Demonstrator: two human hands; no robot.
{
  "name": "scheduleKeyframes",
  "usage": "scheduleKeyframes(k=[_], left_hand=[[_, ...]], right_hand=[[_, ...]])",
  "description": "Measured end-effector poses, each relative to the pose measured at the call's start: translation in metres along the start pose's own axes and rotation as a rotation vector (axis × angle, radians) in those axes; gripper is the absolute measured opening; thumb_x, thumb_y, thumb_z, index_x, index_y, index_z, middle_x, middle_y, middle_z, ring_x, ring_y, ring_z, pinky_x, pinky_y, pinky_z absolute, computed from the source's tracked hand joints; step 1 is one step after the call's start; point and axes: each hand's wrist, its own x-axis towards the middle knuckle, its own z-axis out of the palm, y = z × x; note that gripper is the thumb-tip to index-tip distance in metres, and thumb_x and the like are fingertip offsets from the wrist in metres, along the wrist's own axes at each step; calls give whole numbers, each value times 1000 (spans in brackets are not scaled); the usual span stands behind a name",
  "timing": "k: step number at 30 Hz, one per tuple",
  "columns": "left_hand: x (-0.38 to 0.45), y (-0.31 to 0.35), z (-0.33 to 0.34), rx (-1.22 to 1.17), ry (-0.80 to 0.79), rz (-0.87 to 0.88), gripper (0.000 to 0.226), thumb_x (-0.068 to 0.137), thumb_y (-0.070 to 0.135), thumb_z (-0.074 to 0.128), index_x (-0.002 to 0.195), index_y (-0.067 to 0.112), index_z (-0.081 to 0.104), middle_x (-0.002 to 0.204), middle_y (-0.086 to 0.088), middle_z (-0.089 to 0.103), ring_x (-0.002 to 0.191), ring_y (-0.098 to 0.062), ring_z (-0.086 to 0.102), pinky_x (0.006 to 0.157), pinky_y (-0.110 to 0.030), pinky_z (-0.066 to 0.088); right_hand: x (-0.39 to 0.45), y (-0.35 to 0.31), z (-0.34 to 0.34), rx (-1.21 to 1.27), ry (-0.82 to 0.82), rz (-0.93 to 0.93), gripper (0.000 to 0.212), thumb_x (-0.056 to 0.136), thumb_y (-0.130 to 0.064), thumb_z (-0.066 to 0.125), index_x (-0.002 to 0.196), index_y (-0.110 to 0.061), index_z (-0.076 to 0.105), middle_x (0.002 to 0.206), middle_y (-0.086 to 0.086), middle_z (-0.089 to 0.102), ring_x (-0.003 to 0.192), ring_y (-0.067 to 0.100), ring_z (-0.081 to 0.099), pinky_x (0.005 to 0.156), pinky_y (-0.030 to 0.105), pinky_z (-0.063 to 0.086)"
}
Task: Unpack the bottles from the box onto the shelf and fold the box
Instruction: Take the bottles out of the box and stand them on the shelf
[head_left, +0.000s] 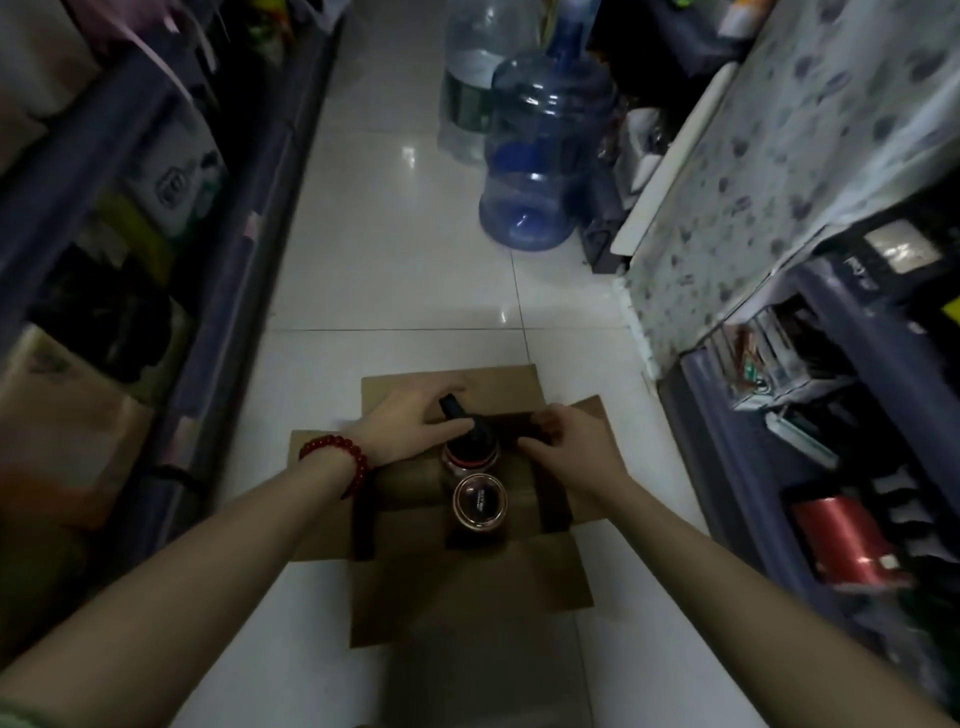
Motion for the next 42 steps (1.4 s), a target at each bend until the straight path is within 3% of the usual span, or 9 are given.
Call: scheduleKeyframes(k=[6, 11, 14, 18, 22, 26, 32, 36, 42], left_hand=[[25, -34, 60, -286, 59, 60, 48, 91, 49, 47, 137, 38, 39, 154, 6, 26, 139, -20, 29, 110, -46, 34], [30, -47, 85, -233, 123, 106, 43, 95, 47, 40, 137, 41, 39, 157, 8, 20, 146, -17, 8, 114, -50, 16], [29, -56, 91, -152, 125, 133, 45, 95, 42, 42, 139, 38, 37, 157, 8, 19, 146, -15, 2, 114, -48, 11], [26, -69, 93, -119, 167, 163, 54, 90, 42, 55, 139, 38, 36, 156, 8, 22, 145, -14, 6, 115, -46, 12], [27, -72, 92, -43, 288, 174, 56, 83, 42, 64, 134, 29, 44, 140, 6, 42, 133, -15, 29, 113, -43, 29], [31, -78, 95, 1, 344, 89, 57, 78, 50, 65, 130, 32, 50, 131, 7, 45, 128, -20, 27, 107, -39, 30], [35, -82, 104, -323, 371, -5, 49, 75, 41, 74, 121, 33, 59, 138, 6, 33, 132, -22, 27, 109, -46, 35], [35, -73, 112, -540, 346, 20, 42, 77, 27, 75, 115, 31, 58, 144, 9, 24, 133, -18, 30, 106, -35, 40], [37, -71, 111, -544, 380, -12, 46, 76, 25, 76, 119, 24, 59, 139, 6, 29, 129, -16, 33, 107, -36, 41]], right_hand=[[-18, 38, 69, 107, 50, -33, 48, 86, -43, 65, 126, -18, 56, 119, -1, 60, 107, 10, 56, 88, 20, 46], [-30, 46, 102, 244, 54, -52, 60, 82, -46, 66, 133, -23, 46, 128, -3, 53, 115, 10, 52, 98, 33, 48], [-36, 48, 118, 329, 33, -70, 69, 77, -46, 72, 136, -28, 41, 132, -8, 49, 117, 6, 50, 100, 28, 47], [-36, 49, 138, 354, 42, -99, 85, 68, -47, 79, 139, -33, 35, 133, -16, 46, 120, -2, 45, 94, 10, 38], [-33, 50, 147, 323, 108, -106, 81, 67, -44, 81, 135, -32, 39, 130, -18, 49, 118, -6, 46, 96, 12, 39], [-33, 55, 140, 328, 185, -75, 68, 67, -40, 82, 123, -42, 42, 112, -27, 54, 106, -13, 50, 86, 8, 41], [-30, 69, 125, 367, 255, -16, 75, 70, -35, 82, 135, -24, 45, 124, -11, 58, 118, 6, 53, 100, 34, 48], [-25, 68, 131, 356, 258, -43, 75, 70, -35, 81, 134, -26, 43, 125, -12, 55, 118, 4, 50, 99, 26, 45], [-20, 63, 140, 402, 215, -50, 69, 66, -38, 81, 122, -41, 41, 111, -22, 57, 107, -10, 52, 86, 10, 42]])
